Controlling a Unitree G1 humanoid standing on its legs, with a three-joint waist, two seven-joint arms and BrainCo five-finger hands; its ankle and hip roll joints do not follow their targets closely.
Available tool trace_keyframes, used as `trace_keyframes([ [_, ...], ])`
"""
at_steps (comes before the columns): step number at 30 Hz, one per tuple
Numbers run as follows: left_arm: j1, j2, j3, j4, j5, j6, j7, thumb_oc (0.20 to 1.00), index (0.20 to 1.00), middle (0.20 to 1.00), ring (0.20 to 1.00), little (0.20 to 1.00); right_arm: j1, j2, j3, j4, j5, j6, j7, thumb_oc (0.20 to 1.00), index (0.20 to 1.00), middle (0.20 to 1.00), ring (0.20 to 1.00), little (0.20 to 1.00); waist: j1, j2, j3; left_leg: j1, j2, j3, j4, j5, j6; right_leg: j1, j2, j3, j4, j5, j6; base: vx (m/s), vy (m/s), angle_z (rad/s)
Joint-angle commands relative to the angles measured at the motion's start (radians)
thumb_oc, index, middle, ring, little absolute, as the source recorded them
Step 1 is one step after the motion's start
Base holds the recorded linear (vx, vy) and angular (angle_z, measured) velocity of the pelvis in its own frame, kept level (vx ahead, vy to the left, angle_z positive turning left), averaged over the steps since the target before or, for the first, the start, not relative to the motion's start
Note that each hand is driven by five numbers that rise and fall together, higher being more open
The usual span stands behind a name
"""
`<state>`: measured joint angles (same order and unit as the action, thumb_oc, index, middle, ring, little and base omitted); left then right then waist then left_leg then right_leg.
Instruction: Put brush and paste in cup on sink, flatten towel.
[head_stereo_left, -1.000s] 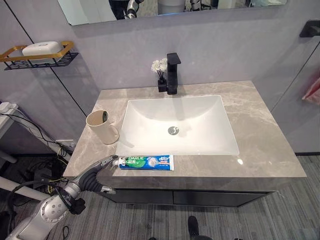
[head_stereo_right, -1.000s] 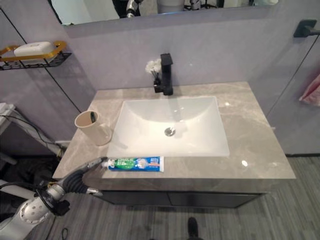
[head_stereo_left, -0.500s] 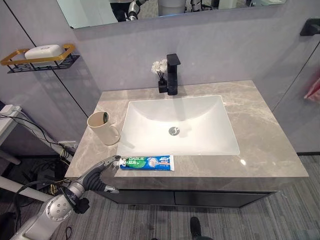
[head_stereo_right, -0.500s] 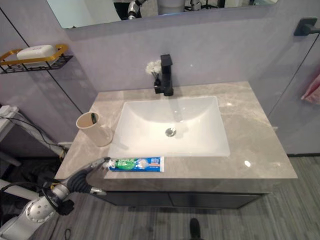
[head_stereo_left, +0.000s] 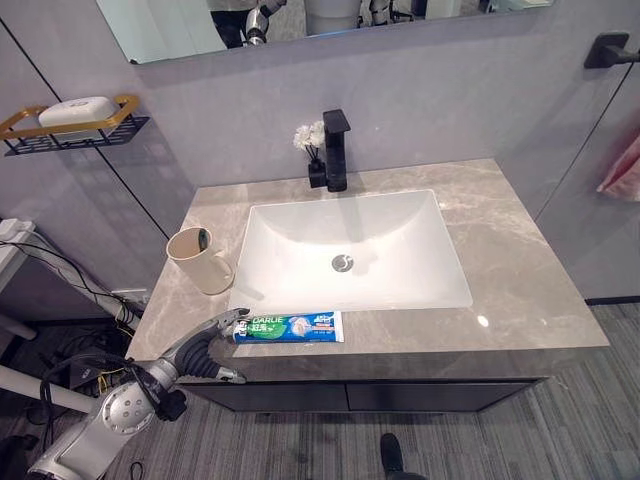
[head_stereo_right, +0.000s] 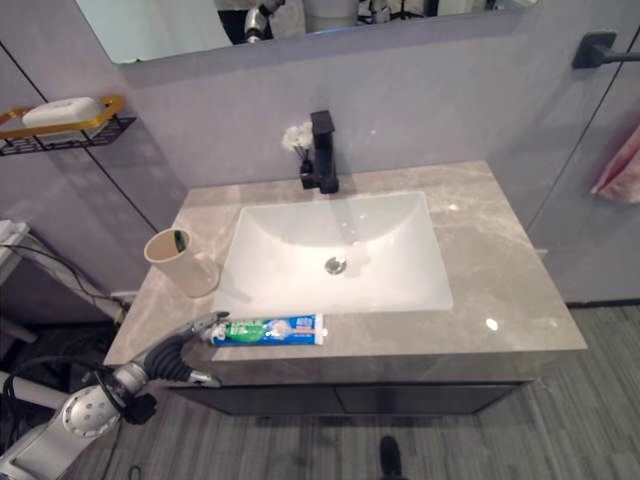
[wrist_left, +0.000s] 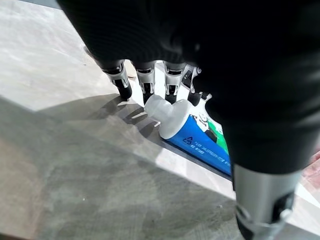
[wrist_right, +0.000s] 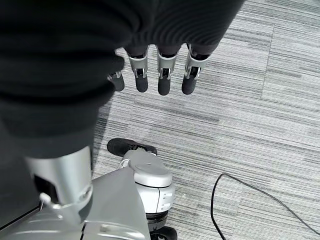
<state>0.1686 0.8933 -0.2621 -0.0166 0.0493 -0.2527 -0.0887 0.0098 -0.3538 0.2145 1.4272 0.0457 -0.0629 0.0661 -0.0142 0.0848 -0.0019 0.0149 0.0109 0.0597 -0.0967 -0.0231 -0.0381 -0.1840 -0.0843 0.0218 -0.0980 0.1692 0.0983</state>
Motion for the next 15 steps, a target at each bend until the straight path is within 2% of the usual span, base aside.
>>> trace_keyframes([
  [1, -0.073, -0.017, -0.001, -0.033, 0.022, -0.023, 0.011, 1.0, 1.0, 1.0, 1.0, 1.0, -0.059, 0.003, 0.009, 0.017, 0.019, 0.008, -0.015, 1.0, 1.0, 1.0, 1.0, 1.0, -0.035, -0.022, 0.036, -0.024, 0.014, -0.014, 0.009, -0.005, -0.016, 0.057, -0.067, 0.046, 0.011, -0.038, 0.067, 0.0, -0.007, -0.03],
  [15, -0.082, -0.055, -0.028, -0.012, 0.073, -0.009, 0.011, 1.0, 1.0, 1.0, 1.0, 1.0, -0.068, 0.009, 0.012, 0.019, 0.022, 0.008, -0.027, 1.0, 1.0, 1.0, 1.0, 1.0, -0.036, -0.032, 0.038, -0.026, 0.019, -0.006, 0.009, -0.005, -0.018, 0.056, -0.061, 0.05, 0.011, -0.041, 0.063, 0.0, 0.0, 0.0],
])
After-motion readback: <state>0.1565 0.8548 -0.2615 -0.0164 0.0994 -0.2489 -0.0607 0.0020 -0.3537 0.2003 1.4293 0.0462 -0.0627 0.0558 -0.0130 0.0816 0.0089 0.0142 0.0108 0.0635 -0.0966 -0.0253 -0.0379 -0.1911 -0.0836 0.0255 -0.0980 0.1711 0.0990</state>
